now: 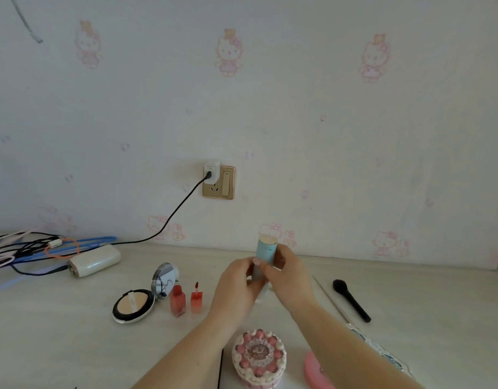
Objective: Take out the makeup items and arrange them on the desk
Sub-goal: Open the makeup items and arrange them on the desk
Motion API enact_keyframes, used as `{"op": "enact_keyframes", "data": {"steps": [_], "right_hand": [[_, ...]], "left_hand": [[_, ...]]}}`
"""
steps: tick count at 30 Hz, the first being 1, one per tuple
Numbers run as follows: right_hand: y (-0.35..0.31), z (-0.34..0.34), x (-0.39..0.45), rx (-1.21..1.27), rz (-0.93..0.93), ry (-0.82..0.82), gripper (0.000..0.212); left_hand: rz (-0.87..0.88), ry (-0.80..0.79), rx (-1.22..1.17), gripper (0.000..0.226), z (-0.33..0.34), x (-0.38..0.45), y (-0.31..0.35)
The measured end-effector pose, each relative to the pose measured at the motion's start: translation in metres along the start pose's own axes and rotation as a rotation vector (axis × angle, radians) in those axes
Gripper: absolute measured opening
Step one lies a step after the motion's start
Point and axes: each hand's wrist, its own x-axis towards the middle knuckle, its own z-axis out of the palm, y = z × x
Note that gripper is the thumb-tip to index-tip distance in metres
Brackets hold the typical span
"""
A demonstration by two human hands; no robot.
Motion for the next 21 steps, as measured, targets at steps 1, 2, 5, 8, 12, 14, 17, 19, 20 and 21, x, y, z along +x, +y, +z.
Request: {"op": "enact_keyframes", "data": {"steps": [1, 2, 5, 8, 12, 14, 17, 19, 20, 21], "right_hand": [[-0.005, -0.001, 0.002, 0.015, -0.010, -0.012, 0.018], [-0.011, -0.003, 0.003, 0.025, -0.027, -0.027, 0.015], [-0.038, -0.012, 0.005, 0.068, -0.096, -0.031, 0.009], [-0.074, -0.030, 0.011, 0.177, -0.174, 0.038, 0.004], [-0.099, -0.043, 0.016, 0.077, -0.224, -0.051, 0.012], [-0.093, -0.044, 0.013, 0.014, -0.177, -0.115, 0.024], [-0.068, -0.044, 0.009, -0.048, -0.087, -0.124, 0.032], [-0.052, -0.044, 0.009, -0.135, -0.027, -0.105, 0.033], [-0.045, -0.044, 0.010, -0.183, 0.003, -0.101, 0.031], [-0.040, -0.043, 0.009, -0.222, 0.035, -0.103, 0.029]], "left_hand": [[0.019, -0.009, -0.004, 0.025, -0.005, 0.003, 0.004], [0.034, -0.016, -0.008, 0.025, -0.011, 0.005, 0.009], [0.056, -0.044, -0.015, 0.024, -0.024, 0.009, 0.017], [0.024, -0.066, 0.006, 0.020, -0.029, 0.004, 0.014], [-0.056, -0.005, 0.022, 0.010, -0.035, -0.004, 0.004], [-0.092, 0.015, 0.019, 0.010, -0.037, -0.007, 0.001], [-0.137, 0.020, 0.001, 0.007, -0.042, -0.013, 0.000], [-0.163, 0.014, 0.005, 0.009, -0.044, -0.017, 0.000], [-0.175, 0.009, 0.010, 0.009, -0.044, -0.018, -0.001], [-0.184, 0.008, 0.021, 0.010, -0.044, -0.020, -0.002]]}}
